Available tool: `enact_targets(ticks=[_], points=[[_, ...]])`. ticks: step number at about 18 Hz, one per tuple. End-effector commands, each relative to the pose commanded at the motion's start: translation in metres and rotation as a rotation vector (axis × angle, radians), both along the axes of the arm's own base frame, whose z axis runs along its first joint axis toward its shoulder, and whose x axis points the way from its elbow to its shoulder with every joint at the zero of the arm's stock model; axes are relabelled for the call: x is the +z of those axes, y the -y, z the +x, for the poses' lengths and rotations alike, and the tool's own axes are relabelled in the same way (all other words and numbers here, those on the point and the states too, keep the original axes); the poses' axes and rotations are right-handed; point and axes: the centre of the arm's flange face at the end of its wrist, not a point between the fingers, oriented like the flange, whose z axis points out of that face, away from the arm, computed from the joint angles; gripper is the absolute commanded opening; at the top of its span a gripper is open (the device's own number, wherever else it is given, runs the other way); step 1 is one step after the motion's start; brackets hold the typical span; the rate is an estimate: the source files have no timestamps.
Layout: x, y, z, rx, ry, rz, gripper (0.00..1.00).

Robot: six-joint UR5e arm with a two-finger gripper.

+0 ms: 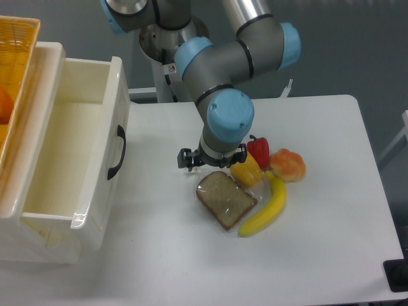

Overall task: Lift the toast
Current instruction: 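Lower the gripper down onto the bagged toast slice, then position the gripper fingers around the toast bag edge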

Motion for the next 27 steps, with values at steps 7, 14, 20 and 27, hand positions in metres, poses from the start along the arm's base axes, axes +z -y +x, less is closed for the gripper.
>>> enact_targets(ticks=[7, 14, 20, 27], points=[[-0.041, -0.026, -0.008, -0.025, -0.007, -0.046, 1.0], [-0.067, -0.024, -0.019, -0.027, 0.003, -0.056, 1.0], [-0.068, -0.004, -0.045, 0.021, -0.001, -0.05, 1.0], [-0.075, 0.011, -0.068, 0.062, -0.013, -0.039, 1.0]])
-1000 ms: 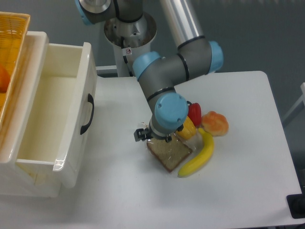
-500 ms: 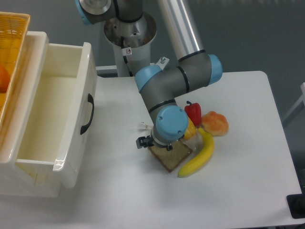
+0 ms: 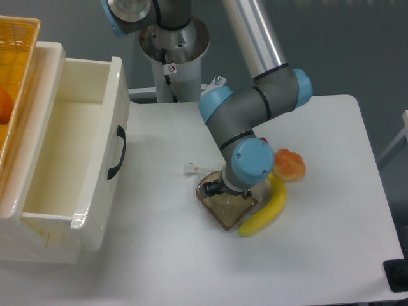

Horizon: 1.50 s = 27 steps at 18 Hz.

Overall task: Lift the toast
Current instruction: 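Position the gripper fingers around the toast bag edge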

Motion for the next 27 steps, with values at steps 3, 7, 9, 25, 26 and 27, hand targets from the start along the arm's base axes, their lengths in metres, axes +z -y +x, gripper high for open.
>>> enact_targets(ticks=[3, 7, 9, 25, 26, 27], points=[[-0.006, -0.001, -0.003, 0.002, -0.009, 0.006, 1.0], [-0.012, 0.004, -0.012, 0.009, -0.01, 0.009, 1.0], [-0.015, 0.005, -0.013, 0.011, -0.008, 0.008, 1.0], [-0.033, 0.007, -0.009, 0.011, 0.0, 0.0, 1.0], [-0.033, 0.006, -0.008, 0.011, 0.0, 0.0, 1.0], [-0.033, 0.006, -0.009, 0.011, -0.001, 0.001, 1.0]])
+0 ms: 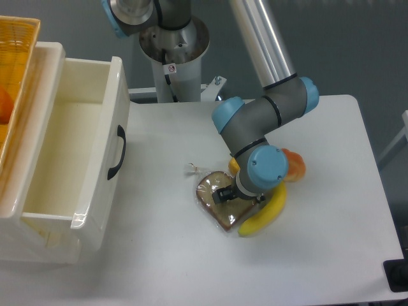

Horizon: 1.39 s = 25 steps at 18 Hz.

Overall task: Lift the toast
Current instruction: 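Position the gripper fingers around the toast bag edge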

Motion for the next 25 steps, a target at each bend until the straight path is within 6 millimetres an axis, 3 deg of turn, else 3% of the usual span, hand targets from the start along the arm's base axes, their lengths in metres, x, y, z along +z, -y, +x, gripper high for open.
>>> enact_targets(ticks=[12, 18, 25], points=[[0.001, -0.006, 0.006, -0.004, -0.004, 0.012, 1.0], [0.002, 0.005, 0.008, 0.019, 0.012, 0.02, 1.0], [0.003, 0.005, 0.007, 0.022, 0.009, 0.019, 1.0]])
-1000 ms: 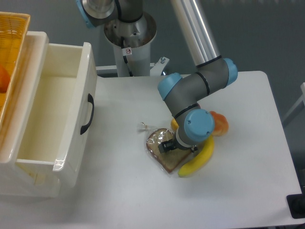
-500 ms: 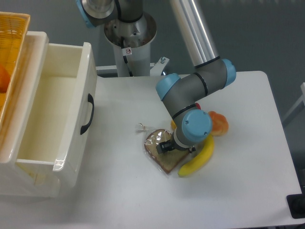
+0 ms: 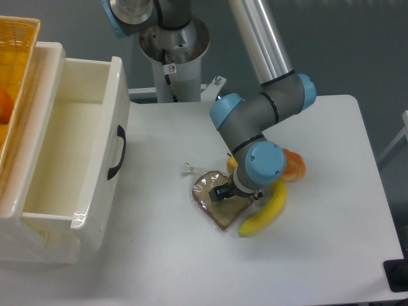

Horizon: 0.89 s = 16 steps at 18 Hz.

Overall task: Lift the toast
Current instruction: 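Position the gripper fingers around the toast bag edge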

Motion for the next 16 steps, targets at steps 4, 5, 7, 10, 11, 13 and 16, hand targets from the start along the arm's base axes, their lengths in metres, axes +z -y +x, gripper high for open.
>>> enact_targets(ticks=[4, 5, 7, 10, 11, 13, 16], points=[[-0.0019, -0.0012, -0.0014, 0.002, 0.001, 0.001, 1.0], [-0.0026, -0.0026, -0.0016, 0.001, 0.002, 0.002, 1.0], [-0.0042, -0.0036, -0.0022, 0.002, 0.005, 0.005, 1.0], [-0.0077, -0.0032, -0.0019, -0.002, 0.01, 0.001, 1.0], [-0.0081, -0.0037, -0.0023, -0.004, 0.011, 0.003, 1.0], [-0.0052, -0.0036, -0.0022, -0.01, 0.008, 0.006, 0.96], [-0.0028, -0.0031, -0.0032, -0.01, 0.006, 0.008, 0.85]])
